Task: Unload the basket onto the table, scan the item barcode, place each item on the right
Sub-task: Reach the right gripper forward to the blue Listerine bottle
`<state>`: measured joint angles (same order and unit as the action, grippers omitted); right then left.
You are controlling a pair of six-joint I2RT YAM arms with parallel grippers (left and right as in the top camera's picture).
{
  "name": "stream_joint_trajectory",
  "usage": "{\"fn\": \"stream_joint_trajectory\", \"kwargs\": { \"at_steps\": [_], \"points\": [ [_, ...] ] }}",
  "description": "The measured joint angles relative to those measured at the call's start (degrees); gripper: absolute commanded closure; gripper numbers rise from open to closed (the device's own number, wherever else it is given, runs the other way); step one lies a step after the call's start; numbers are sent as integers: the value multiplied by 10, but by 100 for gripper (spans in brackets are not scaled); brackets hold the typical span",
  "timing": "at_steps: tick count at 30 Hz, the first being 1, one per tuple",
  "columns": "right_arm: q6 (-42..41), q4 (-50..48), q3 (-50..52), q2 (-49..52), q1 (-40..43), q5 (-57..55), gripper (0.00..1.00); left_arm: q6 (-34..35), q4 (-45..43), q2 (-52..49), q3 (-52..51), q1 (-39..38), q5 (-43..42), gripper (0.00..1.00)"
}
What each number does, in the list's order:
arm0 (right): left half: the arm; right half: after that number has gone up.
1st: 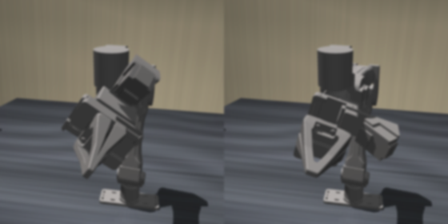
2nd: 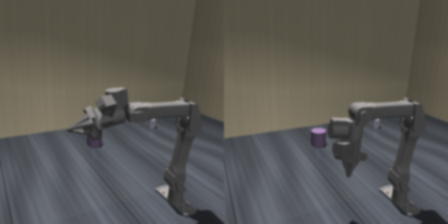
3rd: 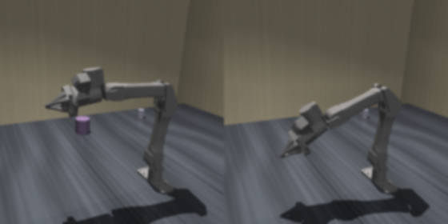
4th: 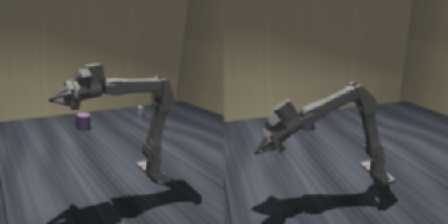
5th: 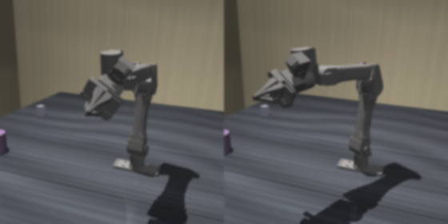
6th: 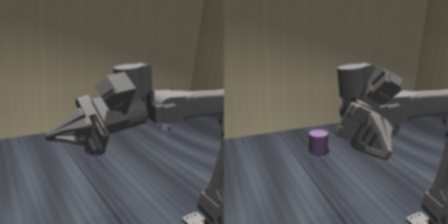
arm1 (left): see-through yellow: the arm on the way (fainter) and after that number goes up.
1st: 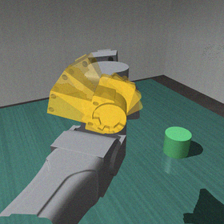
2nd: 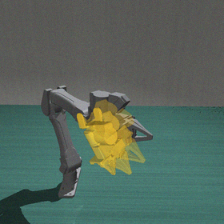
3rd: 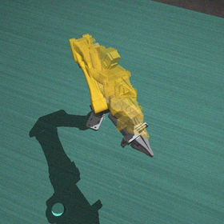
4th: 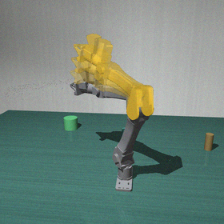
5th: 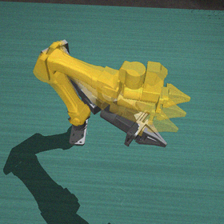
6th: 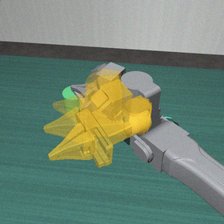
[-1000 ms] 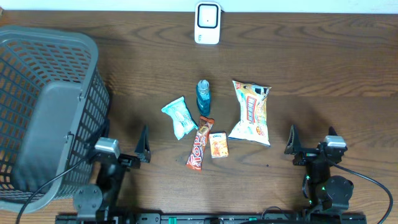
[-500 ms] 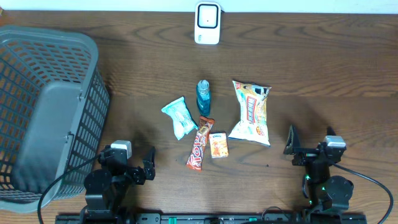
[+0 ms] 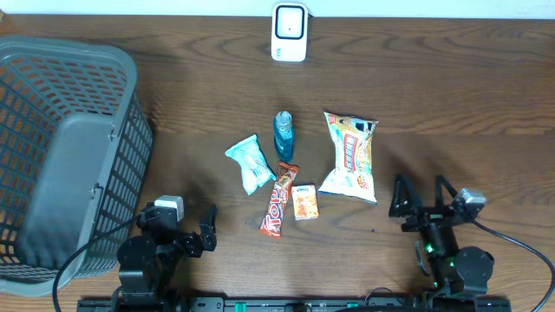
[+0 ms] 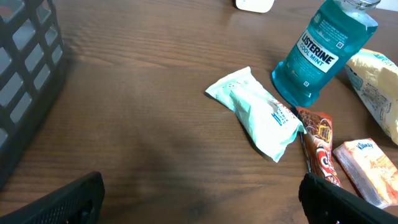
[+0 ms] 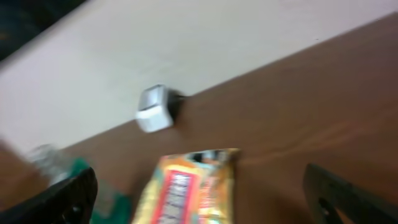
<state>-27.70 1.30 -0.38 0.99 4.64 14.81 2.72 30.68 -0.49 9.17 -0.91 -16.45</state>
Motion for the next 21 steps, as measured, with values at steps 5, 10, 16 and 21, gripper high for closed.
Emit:
{"fn": "stream_joint_trajectory", "kwargs": {
  "at_steps": [5,10,16,21],
  "points": [
    [-2,5,-8,24,0,67,1,0,0,0,0,0,0,0],
    [11,68,-111,137,-2,94,1,0,2,0,0,0,0,0],
    [78,240,-352,372,-49,101,1,0,3,-1,1,0,0,0],
    [167,458,-589,608,-130,105,1,0,5,-2,1,0,0,0]
  ]
}}
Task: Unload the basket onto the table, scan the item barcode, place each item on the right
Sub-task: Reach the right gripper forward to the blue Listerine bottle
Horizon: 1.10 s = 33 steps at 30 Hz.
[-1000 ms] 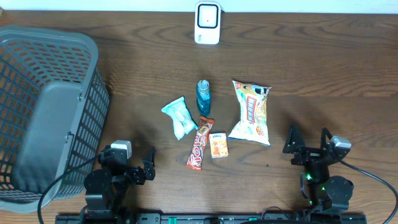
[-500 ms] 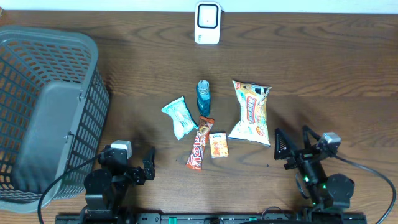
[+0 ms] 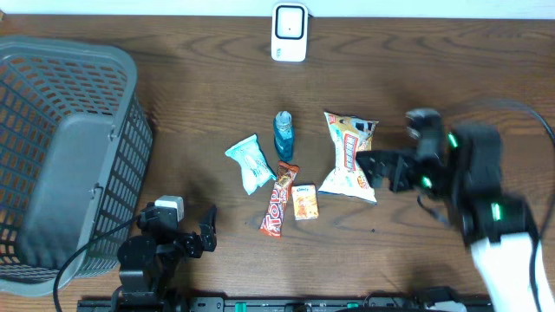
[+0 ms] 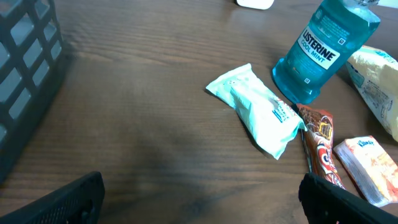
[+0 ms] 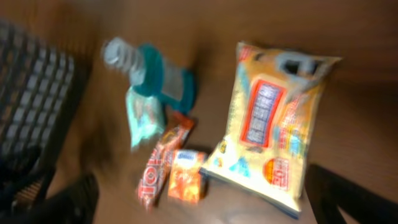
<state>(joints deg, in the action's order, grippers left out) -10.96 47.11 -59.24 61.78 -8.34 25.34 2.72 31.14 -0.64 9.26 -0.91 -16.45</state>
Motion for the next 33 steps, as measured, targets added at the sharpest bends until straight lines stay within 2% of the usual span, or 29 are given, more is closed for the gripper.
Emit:
{"fn": "stream_joint_trajectory", "kwargs": {
  "at_steps": [3,7,13,22,33],
  "points": [
    [61,67,-111,107,-37,5,1,0,0,0,0,0,0,0],
    [149,37,-151,176,-59,28,1,0,0,0,0,0,0,0],
    [293,-42,-160,232,-107,65,1,0,0,0,0,0,0,0],
    [460,-44,-264,289,-153,77,1,0,0,0,0,0,0,0],
    [607,85,-398,463,-167,-6,1,0,0,0,0,0,0,0]
  ]
}}
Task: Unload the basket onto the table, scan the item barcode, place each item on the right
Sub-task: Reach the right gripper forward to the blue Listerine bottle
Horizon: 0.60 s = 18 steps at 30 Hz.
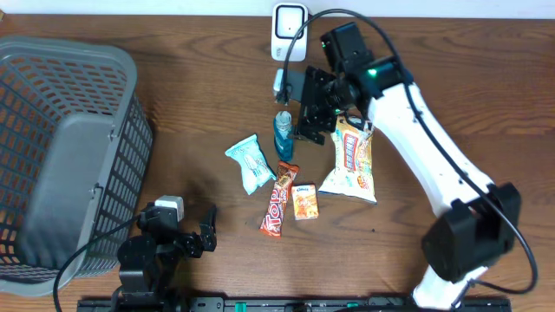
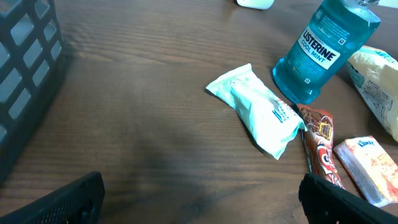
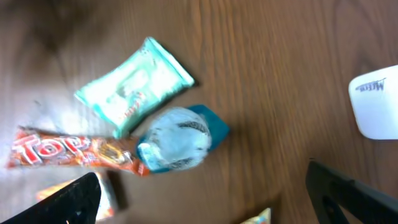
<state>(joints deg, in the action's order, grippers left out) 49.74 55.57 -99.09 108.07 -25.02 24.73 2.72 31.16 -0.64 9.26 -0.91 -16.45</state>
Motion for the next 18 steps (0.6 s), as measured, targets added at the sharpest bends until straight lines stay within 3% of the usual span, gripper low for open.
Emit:
{"fn": "stream_joint_trajectory", "kwargs": {
  "at_steps": [18],
  "points": [
    [87,20,-44,95,-45,-40,1,0,0,0,0,0,0,0]
  ]
}}
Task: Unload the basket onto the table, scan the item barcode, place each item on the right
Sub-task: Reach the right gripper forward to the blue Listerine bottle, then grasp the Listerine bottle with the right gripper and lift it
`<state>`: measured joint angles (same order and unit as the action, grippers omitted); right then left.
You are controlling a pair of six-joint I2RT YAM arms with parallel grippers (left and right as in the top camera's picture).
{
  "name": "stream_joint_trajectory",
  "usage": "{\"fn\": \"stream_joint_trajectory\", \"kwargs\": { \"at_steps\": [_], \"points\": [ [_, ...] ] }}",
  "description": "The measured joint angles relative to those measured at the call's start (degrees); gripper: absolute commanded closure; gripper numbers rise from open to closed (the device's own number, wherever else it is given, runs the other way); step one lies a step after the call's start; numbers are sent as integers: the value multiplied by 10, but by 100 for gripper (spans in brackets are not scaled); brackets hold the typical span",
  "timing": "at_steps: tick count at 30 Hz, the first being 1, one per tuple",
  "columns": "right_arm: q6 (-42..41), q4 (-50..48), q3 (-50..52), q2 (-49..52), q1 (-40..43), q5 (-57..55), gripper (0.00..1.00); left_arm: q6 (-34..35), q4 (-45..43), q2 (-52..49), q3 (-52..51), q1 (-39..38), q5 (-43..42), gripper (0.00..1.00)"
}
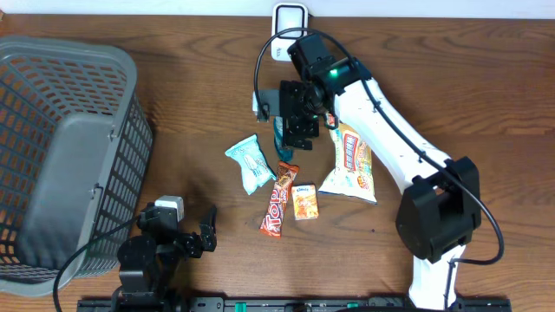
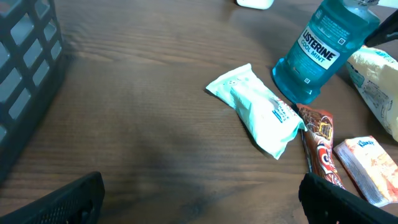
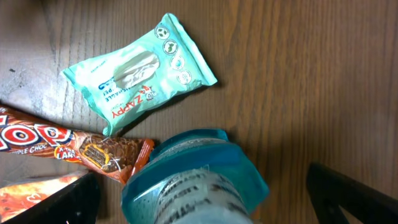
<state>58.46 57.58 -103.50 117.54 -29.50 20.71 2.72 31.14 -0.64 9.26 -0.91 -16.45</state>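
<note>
The blue Listerine mouthwash bottle [image 1: 278,137] stands upright mid-table, its label showing in the left wrist view [image 2: 323,53]. My right gripper [image 1: 291,114] hangs open directly over it. The right wrist view looks down on the bottle's top [image 3: 193,180], with a finger on either side and not gripping. The white scanner [image 1: 288,17] stands at the table's far edge, partly behind the right arm. My left gripper [image 1: 178,238] rests open near the front edge [image 2: 202,202], holding nothing.
Beside the bottle lie a teal wipes pack [image 1: 250,163], a Top chocolate bar [image 1: 277,201], a small orange box [image 1: 303,201] and a chips bag [image 1: 349,158]. A grey basket [image 1: 61,156] fills the left side.
My right gripper has shifted a little left and lower, from beside the bottle to right over it. The bottle's top now sits between the open fingers. The left arm is unchanged.
My right arm first rested at the front right of the table, gripper open. Then it was raised beside the chips bag, then stretched out above the bottle near the scanner. Now it is straddling the bottle's top. No item has moved and the left arm stayed still.
</note>
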Motion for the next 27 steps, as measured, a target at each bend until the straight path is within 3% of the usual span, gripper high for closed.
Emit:
{"fn": "stream_joint_trajectory", "kwargs": {
  "at_steps": [14,21,27],
  "points": [
    [12,-7,-3,30,-4,-13,4,0,0,0,0,0,0,0],
    [13,-4,-4,30,-10,-17,46,0,0,0,0,0,0,0],
    [-9,-5,-5,30,-10,-21,50,0,0,0,0,0,0,0]
  ]
}}
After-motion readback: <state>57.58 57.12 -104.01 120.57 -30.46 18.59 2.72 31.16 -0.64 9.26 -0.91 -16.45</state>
